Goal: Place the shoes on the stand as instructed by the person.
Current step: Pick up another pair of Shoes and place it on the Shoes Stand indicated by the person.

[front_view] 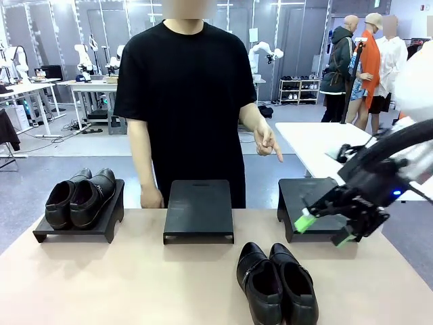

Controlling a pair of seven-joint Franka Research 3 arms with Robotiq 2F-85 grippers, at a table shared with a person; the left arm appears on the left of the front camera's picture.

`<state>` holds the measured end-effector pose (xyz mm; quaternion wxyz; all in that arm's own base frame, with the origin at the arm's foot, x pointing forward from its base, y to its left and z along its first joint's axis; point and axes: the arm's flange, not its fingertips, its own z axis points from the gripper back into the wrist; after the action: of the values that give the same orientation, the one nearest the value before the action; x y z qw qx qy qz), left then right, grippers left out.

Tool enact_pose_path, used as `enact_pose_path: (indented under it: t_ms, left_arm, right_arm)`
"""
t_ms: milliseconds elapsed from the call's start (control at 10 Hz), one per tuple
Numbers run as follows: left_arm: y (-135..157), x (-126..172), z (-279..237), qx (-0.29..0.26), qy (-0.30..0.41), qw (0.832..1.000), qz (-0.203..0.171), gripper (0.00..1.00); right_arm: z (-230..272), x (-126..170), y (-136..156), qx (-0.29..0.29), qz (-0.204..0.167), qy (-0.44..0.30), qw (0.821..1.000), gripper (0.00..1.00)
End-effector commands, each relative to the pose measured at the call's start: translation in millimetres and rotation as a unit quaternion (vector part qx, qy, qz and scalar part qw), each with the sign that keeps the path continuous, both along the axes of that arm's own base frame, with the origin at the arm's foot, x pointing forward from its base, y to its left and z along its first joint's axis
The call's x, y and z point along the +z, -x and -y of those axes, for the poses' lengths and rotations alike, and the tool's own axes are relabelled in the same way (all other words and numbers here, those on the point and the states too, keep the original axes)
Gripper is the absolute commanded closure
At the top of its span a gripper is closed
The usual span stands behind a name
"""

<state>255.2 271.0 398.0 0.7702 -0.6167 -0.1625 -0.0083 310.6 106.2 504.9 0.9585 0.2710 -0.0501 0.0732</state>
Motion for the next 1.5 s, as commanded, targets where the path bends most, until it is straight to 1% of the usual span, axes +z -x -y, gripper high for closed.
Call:
enact_pose_path:
  t_ms: [0, 200, 500, 700, 900, 1400]
  left_arm:
    - [4.1, -0.4, 0.7, -0.007, 0.000, 1.000, 0.005, 0.00]
    - [4.1, -0.4, 0.7, -0.007, 0.000, 1.000, 0.005, 0.00]
    - [4.1, -0.4, 0.7, -0.007, 0.000, 1.000, 0.005, 0.00]
    - [4.1, -0.4, 0.7, -0.007, 0.000, 1.000, 0.005, 0.00]
    - [4.1, -0.4, 0.7, -0.007, 0.000, 1.000, 0.005, 0.00]
    - [4.1, -0.4, 0.7, -0.007, 0.000, 1.000, 0.005, 0.00]
  right_arm:
    - [-32.2, -18.3, -18.5, -0.042, 0.013, 0.071, 0.997, 0.00]
    - [-62.2, -39.7, -28.8, -0.053, 0.027, 0.104, 0.993, 0.00]
    - [-94.7, -75.4, -43.7, -0.077, 0.015, 0.163, 0.984, 0.00]
    - [-103.5, -90.2, -46.6, -0.094, 0.013, 0.176, 0.980, 0.00]
    - [-111.9, -108.7, -48.0, -0.093, -0.004, 0.194, 0.977, 0.00]
    - [-119.0, -139.2, -52.1, -0.088, -0.031, 0.214, 0.972, 0.00]
